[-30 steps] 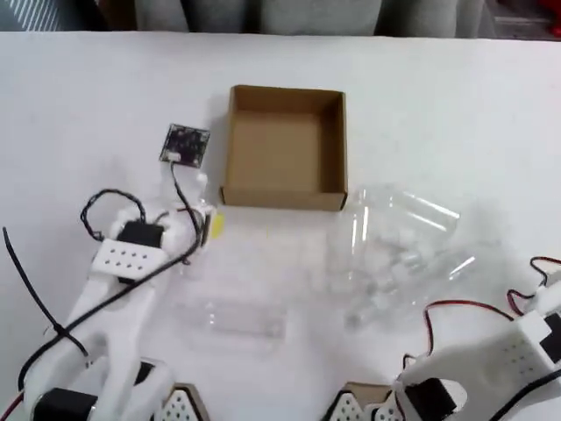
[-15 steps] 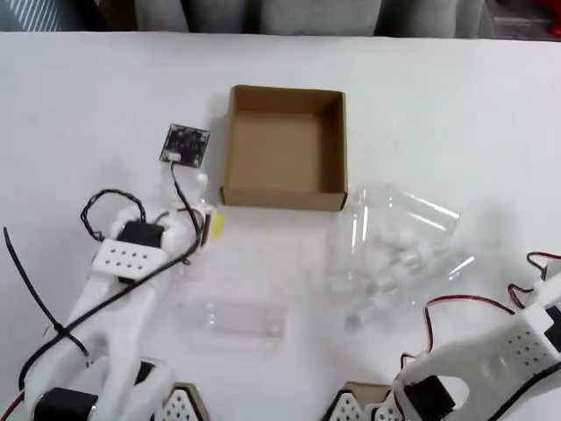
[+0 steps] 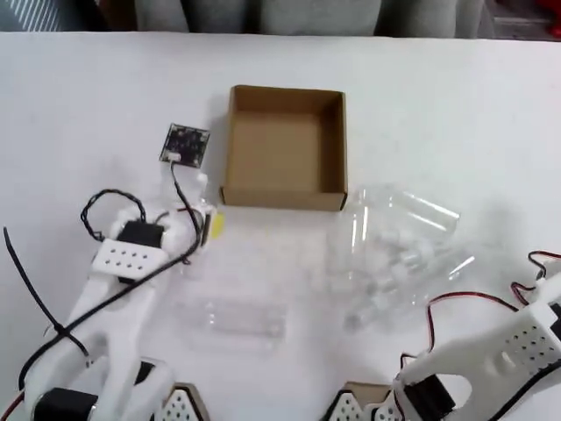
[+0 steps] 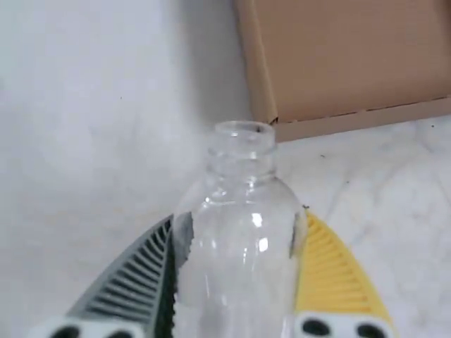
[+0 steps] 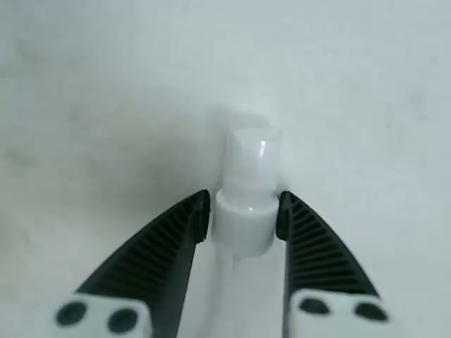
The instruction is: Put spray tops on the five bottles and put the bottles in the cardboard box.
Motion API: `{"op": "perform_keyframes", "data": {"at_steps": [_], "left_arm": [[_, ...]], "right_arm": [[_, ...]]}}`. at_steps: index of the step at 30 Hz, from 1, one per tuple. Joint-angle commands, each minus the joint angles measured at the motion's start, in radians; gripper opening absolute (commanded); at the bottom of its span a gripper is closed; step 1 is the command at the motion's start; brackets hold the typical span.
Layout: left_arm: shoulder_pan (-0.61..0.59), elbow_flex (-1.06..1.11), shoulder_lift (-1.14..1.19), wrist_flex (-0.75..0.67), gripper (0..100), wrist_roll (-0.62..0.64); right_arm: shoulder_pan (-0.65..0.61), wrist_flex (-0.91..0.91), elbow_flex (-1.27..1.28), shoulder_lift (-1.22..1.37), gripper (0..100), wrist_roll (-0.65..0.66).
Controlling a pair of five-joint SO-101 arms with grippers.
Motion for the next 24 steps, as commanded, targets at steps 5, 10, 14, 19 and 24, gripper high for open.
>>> {"op": "perform_keyframes", "data": {"at_steps": [5,10,14,19,24], "left_arm": [[0.015,-0.005,-0.042,-0.021,2,-0.012],[0.016,-0.005,-0.042,-0.021,2,-0.012],[0.016,-0.021,-0.054,-0.021,2,-0.006],[0.054,-0.114,-0.148,-0.021,2,-0.006],[0.173,-0.126,-0.343,-0.101,2,-0.006]], "right_arm": [[-0.013,0.012,-0.097,-0.002,5.6,-0.005],[-0.004,0.05,-0.17,-0.012,1.5,-0.002],[-0.012,0.239,-0.308,-0.059,1.6,-0.011],[-0.085,0.493,-0.416,-0.18,1.6,-0.012],[-0.15,0.49,-0.417,-0.447,1.6,-0.135]]}}
